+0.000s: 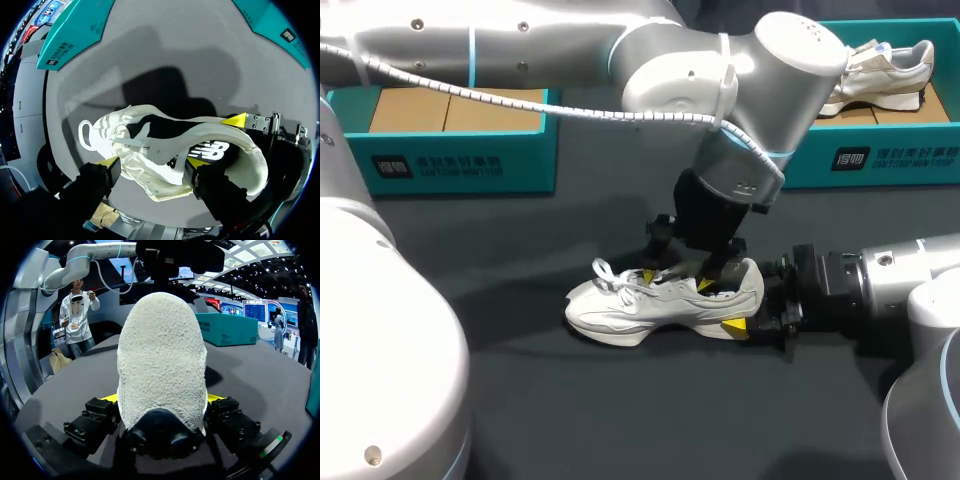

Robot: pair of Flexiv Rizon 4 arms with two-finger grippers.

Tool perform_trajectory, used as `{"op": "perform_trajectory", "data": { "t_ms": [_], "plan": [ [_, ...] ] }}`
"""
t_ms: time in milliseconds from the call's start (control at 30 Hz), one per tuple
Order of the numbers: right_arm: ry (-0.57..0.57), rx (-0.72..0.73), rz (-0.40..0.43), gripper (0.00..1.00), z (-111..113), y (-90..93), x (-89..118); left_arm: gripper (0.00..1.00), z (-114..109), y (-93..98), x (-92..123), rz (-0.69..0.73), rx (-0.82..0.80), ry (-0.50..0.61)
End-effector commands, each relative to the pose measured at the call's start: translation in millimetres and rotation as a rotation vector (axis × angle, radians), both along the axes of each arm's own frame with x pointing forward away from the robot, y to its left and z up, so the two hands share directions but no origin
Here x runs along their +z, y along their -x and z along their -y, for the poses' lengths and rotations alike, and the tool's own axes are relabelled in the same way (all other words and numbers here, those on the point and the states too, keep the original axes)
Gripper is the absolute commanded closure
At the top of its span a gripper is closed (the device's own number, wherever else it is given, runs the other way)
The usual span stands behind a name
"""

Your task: Take the shoe out of the shoebox, open the shoe tongue, remove and reinsert the insole, then place the shoe into the shoebox

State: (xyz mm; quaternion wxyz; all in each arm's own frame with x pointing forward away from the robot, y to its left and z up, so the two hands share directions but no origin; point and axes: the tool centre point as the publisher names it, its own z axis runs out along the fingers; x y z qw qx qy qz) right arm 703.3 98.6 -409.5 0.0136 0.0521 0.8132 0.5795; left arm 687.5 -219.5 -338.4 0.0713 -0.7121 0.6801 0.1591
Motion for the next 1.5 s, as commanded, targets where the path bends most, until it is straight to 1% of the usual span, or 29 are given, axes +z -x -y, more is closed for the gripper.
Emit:
{"op": "perform_trajectory", "data": {
  "t_ms": [33,133,267,500,600,800,867,967,1067,1100,1167,1233,1367,1500],
  "plan": [
    [0.005,0.000,-0.002,1.00,-2,-0.1,0,0.09,-1,6.2,2,0.015,0.007,0.002],
    [0.005,0.000,-0.002,1.00,-2,-0.1,0,0.07,3,6.6,0,0.021,0.004,0.002],
    [0.005,0.000,-0.002,1.00,-2,-0.1,0,0.00,9,4.3,-2,0.022,0.001,-0.001],
    [0.005,0.000,-0.002,1.00,-2,-0.1,0,0.00,16,1.6,-1,0.016,-0.005,-0.009],
    [0.005,0.000,-0.002,1.00,-2,-0.1,0,0.05,18,2.3,-3,0.008,-0.018,-0.032],
    [0.005,0.000,-0.002,1.00,-2,-0.1,0,0.07,15,1.6,-11,-0.011,-0.018,-0.070],
    [0.005,0.000,-0.002,1.00,-2,-0.1,0,0.11,14,0.2,-12,-0.016,-0.012,-0.074],
    [0.005,0.000,-0.002,1.00,-2,-0.1,0,0.23,9,-0.8,-10,-0.022,-0.010,-0.076],
    [0.005,0.000,-0.002,1.00,-2,-0.1,0,0.39,4,-1.1,-6,-0.026,-0.012,-0.068],
    [0.005,0.000,-0.002,1.00,-2,-0.1,0,0.42,3,-0.9,-4,-0.027,-0.014,-0.063],
    [0.005,0.000,-0.002,1.00,-2,-0.1,0,0.44,0,-0.3,0,-0.028,-0.018,-0.053],
    [0.005,0.000,-0.002,1.00,-2,-0.1,0,0.50,-2,0.3,4,-0.024,-0.020,-0.038],
    [0.005,0.000,-0.002,1.00,-2,-0.1,0,0.51,-4,1.3,12,-0.016,-0.027,-0.018],
    [0.005,0.000,-0.002,1.00,-2,-0.1,0,0.60,-6,1.5,16,-0.008,-0.029,-0.007]
  ]
}}
